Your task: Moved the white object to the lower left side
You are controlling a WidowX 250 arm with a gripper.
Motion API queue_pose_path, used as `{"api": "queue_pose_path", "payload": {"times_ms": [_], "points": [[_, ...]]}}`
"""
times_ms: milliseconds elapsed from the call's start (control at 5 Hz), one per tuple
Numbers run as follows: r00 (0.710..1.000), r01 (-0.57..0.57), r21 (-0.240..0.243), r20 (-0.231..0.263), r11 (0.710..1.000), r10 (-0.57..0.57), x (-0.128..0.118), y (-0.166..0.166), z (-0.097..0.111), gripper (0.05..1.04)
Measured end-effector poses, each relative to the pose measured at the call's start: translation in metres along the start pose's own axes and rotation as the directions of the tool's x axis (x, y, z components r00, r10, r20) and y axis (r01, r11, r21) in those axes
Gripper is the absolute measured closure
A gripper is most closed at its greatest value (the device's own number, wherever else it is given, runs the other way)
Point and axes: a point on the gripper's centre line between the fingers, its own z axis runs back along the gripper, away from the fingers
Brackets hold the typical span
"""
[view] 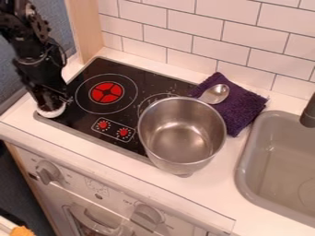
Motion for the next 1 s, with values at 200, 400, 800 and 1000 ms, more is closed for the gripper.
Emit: {"api": "queue_pose_path", "payload": {"times_ms": [200,400,800,1000], "points": [[1.0,0.016,-0.013,0.0,1.0,-0.016,0.001,-0.004,0.0,0.184],[1.0,0.02,-0.029,0.007,0.999,-0.02,0.003,-0.007,0.002,0.076],[0.995,0.075,0.016,0.064,0.997,-0.076,0.021,-0.003,0.046,0.083],[0.992,0.11,0.05,0.061,0.993,-0.113,0.028,-0.003,0.063,0.083]]}}
